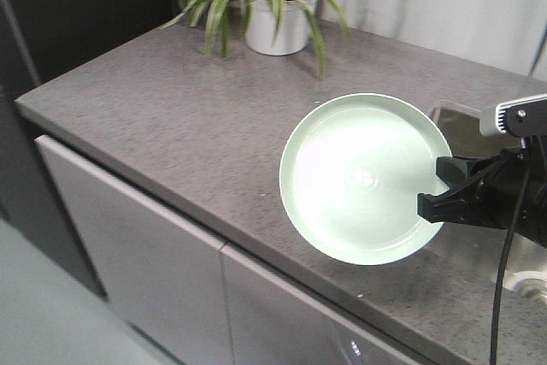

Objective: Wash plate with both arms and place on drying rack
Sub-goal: 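Drive up to the steel sink holding the plate above it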

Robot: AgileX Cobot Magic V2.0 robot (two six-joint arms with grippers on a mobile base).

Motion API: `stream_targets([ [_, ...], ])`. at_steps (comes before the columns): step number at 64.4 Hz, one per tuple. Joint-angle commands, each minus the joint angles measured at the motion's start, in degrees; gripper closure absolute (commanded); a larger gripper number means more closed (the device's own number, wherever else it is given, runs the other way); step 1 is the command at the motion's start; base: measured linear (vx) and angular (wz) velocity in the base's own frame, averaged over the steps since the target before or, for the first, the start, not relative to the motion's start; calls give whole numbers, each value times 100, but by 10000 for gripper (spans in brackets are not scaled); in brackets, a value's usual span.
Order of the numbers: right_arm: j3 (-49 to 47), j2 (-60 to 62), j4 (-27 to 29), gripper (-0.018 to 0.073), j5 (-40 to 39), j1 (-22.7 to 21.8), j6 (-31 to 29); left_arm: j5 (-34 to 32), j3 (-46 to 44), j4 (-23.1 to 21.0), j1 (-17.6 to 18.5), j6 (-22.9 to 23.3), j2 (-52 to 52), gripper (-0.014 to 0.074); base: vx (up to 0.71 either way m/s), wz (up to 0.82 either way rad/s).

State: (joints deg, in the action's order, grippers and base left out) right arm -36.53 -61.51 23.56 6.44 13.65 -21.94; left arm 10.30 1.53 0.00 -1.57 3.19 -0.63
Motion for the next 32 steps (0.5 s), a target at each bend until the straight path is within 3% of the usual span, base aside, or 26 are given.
stream_targets([
  [1, -148, 117, 7, 568, -410, -23, -13, -409, 86, -39, -3, 21, -90, 601, 11, -43],
  [32, -148, 117, 7, 568, -410, -23, -13, -409, 86, -39, -3, 21, -90, 601, 10, -39],
])
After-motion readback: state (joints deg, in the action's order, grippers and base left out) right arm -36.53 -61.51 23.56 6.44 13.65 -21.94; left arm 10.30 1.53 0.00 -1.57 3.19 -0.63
